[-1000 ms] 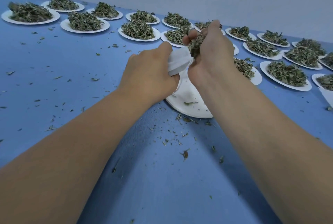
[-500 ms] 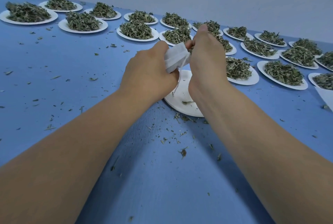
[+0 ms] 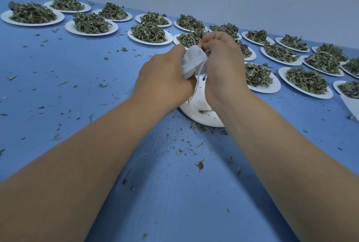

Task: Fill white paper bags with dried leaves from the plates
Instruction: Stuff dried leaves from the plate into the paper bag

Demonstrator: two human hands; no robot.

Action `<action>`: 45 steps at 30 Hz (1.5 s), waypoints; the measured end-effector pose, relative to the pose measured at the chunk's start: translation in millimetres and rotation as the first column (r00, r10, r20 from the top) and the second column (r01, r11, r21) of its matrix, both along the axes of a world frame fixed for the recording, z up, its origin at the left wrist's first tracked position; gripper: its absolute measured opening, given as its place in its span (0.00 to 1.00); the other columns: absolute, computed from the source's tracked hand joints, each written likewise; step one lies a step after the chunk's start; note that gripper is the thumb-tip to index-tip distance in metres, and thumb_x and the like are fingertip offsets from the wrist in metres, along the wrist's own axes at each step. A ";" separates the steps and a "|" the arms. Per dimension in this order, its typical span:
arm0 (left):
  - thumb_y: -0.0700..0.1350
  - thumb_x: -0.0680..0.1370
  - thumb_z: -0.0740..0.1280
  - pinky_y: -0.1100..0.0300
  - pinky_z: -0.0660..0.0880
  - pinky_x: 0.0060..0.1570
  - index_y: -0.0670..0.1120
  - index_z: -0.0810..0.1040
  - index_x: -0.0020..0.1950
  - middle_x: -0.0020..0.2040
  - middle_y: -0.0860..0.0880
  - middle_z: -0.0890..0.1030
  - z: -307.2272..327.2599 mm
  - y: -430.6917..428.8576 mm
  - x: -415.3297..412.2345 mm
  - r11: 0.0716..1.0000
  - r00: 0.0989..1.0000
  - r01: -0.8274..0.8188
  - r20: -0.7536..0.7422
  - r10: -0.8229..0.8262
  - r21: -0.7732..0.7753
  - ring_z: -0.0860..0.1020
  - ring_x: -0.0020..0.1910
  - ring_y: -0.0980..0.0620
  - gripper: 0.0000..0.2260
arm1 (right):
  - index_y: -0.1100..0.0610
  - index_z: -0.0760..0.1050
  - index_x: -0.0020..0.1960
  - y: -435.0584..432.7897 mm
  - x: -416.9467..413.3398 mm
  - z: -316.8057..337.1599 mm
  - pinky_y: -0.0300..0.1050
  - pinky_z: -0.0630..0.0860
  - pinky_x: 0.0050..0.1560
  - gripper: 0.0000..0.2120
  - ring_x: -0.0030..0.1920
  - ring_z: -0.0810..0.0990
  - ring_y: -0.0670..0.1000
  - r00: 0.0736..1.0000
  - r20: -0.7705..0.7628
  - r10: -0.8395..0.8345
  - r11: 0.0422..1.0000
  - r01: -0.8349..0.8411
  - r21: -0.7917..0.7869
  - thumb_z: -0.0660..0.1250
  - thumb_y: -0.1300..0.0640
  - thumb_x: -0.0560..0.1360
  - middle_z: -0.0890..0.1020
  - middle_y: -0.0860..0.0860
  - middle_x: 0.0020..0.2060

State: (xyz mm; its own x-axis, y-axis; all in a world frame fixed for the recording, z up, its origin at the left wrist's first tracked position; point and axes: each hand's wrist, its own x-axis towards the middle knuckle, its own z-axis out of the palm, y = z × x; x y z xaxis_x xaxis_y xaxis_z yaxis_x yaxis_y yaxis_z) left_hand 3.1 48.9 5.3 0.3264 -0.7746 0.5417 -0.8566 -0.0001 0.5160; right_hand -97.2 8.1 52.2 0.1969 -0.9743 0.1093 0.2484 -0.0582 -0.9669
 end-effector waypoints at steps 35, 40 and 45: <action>0.53 0.69 0.61 0.57 0.62 0.29 0.51 0.64 0.41 0.33 0.52 0.70 3.3 -1.4 12.5 0.999 0.998 0.031 0.055 -0.032 0.011 0.70 0.33 0.48 0.08 | 0.60 0.86 0.49 -32.5 -51.8 14.3 0.31 0.73 0.31 0.08 0.32 0.81 0.41 0.768 -0.607 0.206 0.869 -0.429 -0.247 0.79 0.65 0.70 0.87 0.49 0.36; 0.51 0.72 0.69 0.55 0.68 0.32 0.51 0.66 0.41 0.35 0.52 0.72 1.3 -2.5 12.9 0.998 0.998 0.055 0.008 -0.055 0.022 0.72 0.35 0.50 0.12 | 0.55 0.82 0.40 -32.9 -43.4 5.8 0.36 0.72 0.32 0.08 0.26 0.70 0.46 0.814 -0.560 0.155 0.891 -0.360 -0.278 0.78 0.66 0.71 0.80 0.48 0.26; 0.47 0.71 0.72 0.66 0.64 0.28 0.55 0.66 0.37 0.33 0.53 0.71 6.1 -2.3 10.9 0.994 0.989 0.104 -0.102 -0.106 -0.025 0.68 0.31 0.57 0.14 | 0.59 0.84 0.46 -26.8 -33.7 0.3 0.33 0.65 0.24 0.08 0.26 0.71 0.46 0.801 -0.587 0.117 0.840 -0.395 -0.372 0.70 0.70 0.73 0.83 0.61 0.33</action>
